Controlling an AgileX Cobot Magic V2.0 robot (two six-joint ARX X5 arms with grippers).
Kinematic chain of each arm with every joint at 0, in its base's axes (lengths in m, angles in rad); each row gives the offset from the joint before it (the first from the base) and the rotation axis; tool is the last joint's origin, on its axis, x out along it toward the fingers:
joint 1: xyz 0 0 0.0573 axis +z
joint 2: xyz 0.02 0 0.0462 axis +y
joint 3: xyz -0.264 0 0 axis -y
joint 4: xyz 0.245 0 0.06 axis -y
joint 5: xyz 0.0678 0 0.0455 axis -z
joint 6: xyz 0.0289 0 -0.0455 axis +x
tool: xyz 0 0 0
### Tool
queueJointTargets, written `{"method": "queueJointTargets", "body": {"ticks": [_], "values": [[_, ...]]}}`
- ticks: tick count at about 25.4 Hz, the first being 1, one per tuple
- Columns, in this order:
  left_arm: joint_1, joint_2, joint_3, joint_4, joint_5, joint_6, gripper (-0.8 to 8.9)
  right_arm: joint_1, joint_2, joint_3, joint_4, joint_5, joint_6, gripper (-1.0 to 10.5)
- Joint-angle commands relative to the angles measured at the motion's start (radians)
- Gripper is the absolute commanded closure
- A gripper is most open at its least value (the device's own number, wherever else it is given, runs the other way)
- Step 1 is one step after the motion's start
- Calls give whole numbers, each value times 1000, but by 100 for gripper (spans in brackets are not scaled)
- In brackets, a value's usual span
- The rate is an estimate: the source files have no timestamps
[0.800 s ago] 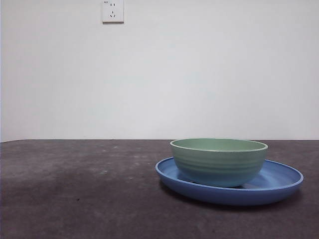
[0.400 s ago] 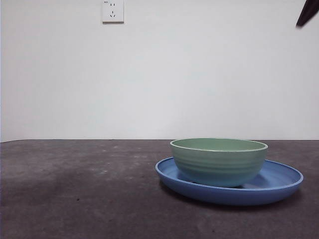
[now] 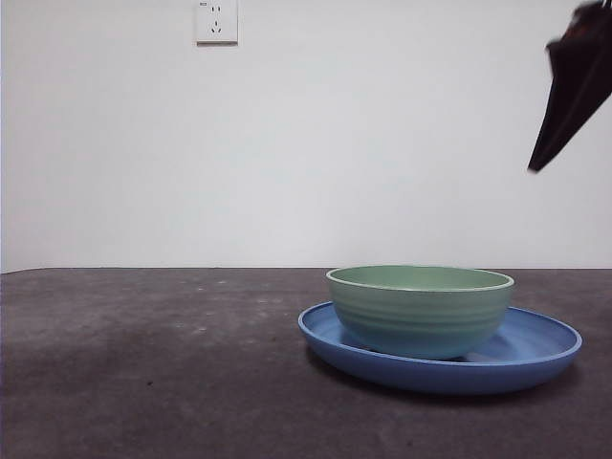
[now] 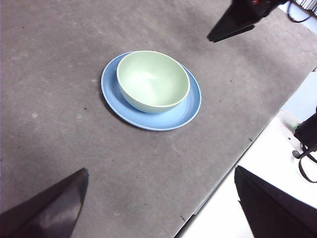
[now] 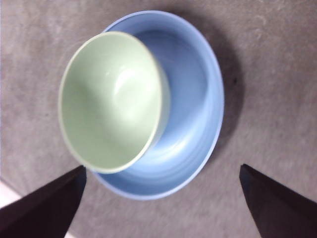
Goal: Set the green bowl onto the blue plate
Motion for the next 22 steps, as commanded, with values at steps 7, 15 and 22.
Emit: {"method": "queueJointTargets", "body": {"ticks": [7, 15, 22], "values": [[-5, 4, 5, 10, 5, 3, 337, -1, 188, 14, 113, 8, -14, 516], [-5, 4, 5, 10, 5, 3, 337, 10, 354, 14, 201, 6, -19, 648], [-5, 4, 5, 10, 5, 4, 337, 42, 417, 14, 259, 0, -18, 751]]}}
